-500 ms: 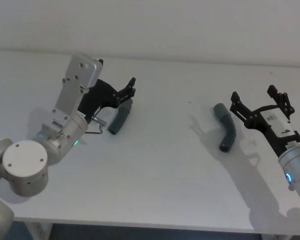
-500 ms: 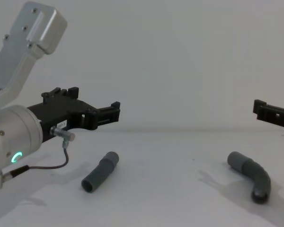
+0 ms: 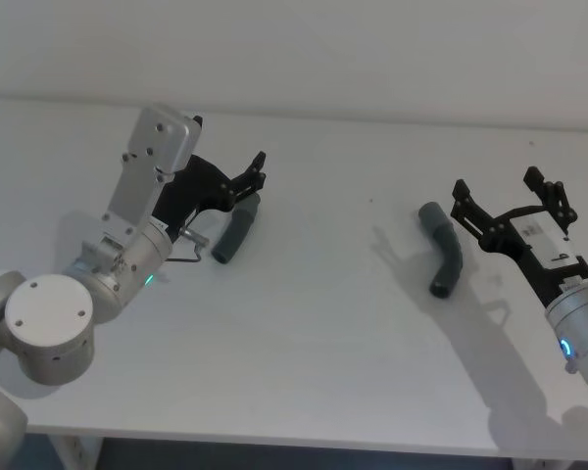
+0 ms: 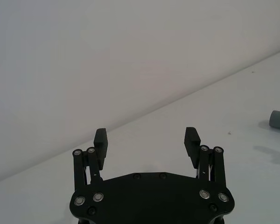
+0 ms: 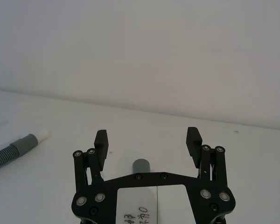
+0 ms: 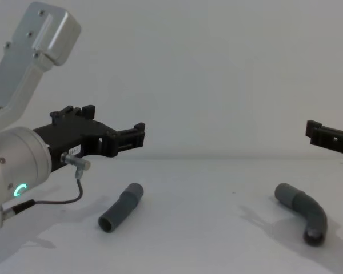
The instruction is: Use both hands to pick up one end of the pipe from the table, align the ends, and insert them.
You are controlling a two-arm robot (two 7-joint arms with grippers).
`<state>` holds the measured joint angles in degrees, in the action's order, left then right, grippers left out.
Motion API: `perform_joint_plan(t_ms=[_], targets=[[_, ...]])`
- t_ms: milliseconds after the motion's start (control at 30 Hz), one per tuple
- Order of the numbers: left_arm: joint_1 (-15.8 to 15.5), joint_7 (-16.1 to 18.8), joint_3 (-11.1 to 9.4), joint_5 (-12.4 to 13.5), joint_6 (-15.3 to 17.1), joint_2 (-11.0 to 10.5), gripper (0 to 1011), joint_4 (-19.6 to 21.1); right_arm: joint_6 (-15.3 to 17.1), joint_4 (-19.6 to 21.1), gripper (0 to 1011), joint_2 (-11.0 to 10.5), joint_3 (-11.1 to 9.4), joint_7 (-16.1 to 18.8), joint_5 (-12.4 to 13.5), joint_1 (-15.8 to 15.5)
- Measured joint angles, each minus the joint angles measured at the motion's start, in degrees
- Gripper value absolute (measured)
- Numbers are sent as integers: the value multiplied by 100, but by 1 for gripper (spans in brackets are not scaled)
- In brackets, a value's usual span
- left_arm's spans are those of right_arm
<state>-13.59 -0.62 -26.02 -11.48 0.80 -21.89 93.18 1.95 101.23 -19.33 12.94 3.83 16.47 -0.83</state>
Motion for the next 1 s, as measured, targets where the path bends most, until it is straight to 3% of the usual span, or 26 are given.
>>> perform_joint_plan(t_ms=[1000], targets=[[0,0,0,0,0,0,1001,0,0,0,1000,0,0,0,0,0]])
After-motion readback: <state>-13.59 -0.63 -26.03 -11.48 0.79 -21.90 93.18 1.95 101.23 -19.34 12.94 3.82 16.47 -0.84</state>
